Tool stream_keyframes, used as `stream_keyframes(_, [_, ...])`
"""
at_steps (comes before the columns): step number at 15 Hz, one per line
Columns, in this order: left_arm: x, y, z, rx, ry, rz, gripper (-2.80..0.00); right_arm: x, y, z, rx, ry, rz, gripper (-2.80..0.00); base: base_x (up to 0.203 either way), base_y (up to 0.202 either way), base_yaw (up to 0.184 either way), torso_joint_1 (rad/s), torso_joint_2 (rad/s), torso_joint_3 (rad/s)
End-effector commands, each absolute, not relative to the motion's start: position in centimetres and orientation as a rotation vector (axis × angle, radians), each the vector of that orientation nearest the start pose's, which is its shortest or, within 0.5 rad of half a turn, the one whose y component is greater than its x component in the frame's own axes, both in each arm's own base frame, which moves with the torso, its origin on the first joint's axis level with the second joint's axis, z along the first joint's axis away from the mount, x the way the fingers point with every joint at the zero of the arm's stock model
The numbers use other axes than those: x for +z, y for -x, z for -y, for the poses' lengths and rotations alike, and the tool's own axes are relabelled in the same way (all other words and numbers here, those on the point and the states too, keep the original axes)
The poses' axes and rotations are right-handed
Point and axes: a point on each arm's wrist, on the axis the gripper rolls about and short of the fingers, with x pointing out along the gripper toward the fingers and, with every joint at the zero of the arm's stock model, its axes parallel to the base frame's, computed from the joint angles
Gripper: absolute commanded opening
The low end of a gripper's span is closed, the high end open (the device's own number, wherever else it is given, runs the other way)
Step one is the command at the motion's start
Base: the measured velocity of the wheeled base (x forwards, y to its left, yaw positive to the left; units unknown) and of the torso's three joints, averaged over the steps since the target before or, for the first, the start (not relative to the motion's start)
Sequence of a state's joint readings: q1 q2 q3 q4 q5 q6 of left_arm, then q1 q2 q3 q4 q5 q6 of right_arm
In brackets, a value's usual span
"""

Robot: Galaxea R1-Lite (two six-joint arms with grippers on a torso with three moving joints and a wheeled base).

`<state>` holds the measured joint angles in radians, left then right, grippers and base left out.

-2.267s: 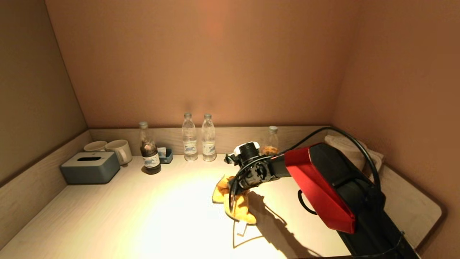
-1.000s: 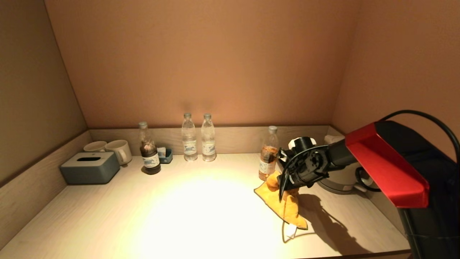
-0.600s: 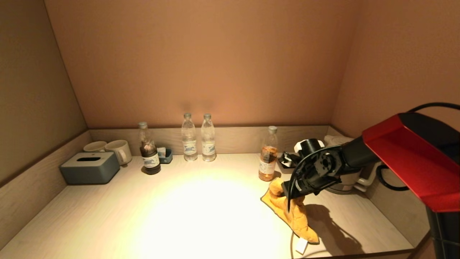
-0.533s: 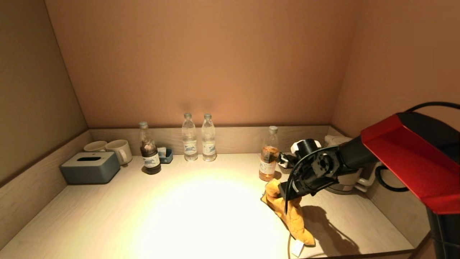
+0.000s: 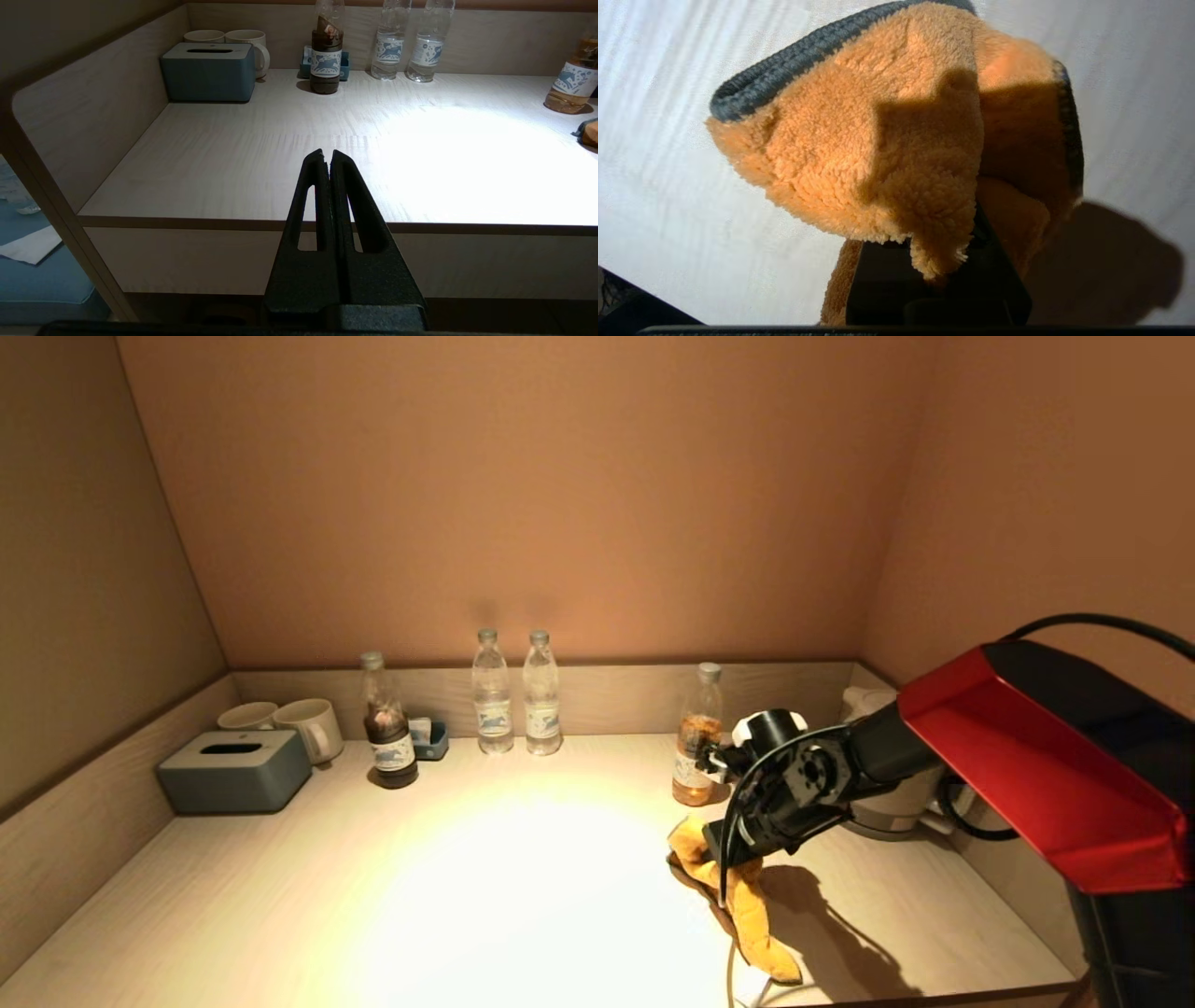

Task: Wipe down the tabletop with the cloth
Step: Sweep the stains on the table

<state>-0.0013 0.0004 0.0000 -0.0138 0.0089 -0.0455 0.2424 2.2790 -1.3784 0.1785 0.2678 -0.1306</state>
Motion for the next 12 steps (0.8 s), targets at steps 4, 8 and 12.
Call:
stream_keyframes(4, [7.7,2.3,0.0,0.007,0.046,0.015,-2.8,3.1,-40.1,-15.6,0.632,0.157,-1.059,-2.8,0.0,0.0,0.0,0.0,0.0,0.0])
stream_keyframes(8, [7.7,2.3,0.0,0.007,0.046,0.016,-2.8,4.2,-40.2,-21.4,0.723,0.187,-1.024,-2.8,0.0,0.0,0.0,0.0,0.0,0.0])
stream_keyframes(12, [7.7,2.3,0.0,0.007,0.046,0.014,-2.8,4.2,-39.5,-25.0,0.79,0.223,-1.011,-2.8,0.0,0.0,0.0,0.0,0.0,0.0])
